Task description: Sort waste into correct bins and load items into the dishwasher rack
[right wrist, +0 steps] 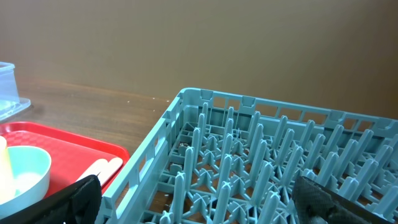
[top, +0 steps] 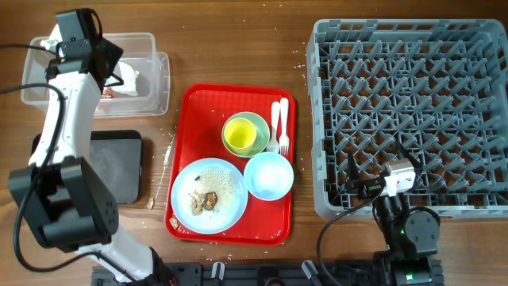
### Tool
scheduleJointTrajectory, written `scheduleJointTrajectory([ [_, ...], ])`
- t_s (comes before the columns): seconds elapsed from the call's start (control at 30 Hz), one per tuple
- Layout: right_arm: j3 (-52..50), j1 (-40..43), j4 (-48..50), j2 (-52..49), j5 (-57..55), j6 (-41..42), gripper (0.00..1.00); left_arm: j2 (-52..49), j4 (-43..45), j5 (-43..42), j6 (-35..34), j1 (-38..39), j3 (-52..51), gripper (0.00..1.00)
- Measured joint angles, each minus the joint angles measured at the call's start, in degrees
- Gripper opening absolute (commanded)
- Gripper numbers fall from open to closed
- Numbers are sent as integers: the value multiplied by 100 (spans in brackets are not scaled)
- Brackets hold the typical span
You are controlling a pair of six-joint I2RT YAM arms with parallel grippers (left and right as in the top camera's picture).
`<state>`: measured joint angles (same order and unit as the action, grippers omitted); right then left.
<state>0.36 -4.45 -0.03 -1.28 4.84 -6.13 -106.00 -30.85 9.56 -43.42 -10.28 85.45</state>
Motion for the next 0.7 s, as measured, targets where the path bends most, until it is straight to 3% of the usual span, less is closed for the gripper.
scheduleJointTrajectory([
  [0.13, 0, 0, 0, 0, 0, 0, 100, 57, -17, -81, -26, -24, 0, 74],
  [0.17, 0, 0, 0, 0, 0, 0, 100, 149, -46, -101, -26, -24, 0, 79],
  [0.2, 0, 0, 0, 0, 2, 0, 100, 306, -96, -109, -26, -24, 0, 100],
  [0.4, 0, 0, 0, 0, 0, 0, 100, 1843, -721, -153, -63, -83, 4, 100],
  [0.53, 0, 0, 0, -2, 0, 0, 100, 2789, -1952, -146, -63, -195, 4, 100],
  [0.7, 0, 0, 2, 0, 0, 0, 100, 3156, -3053, -146, -63, -297, 9, 100],
])
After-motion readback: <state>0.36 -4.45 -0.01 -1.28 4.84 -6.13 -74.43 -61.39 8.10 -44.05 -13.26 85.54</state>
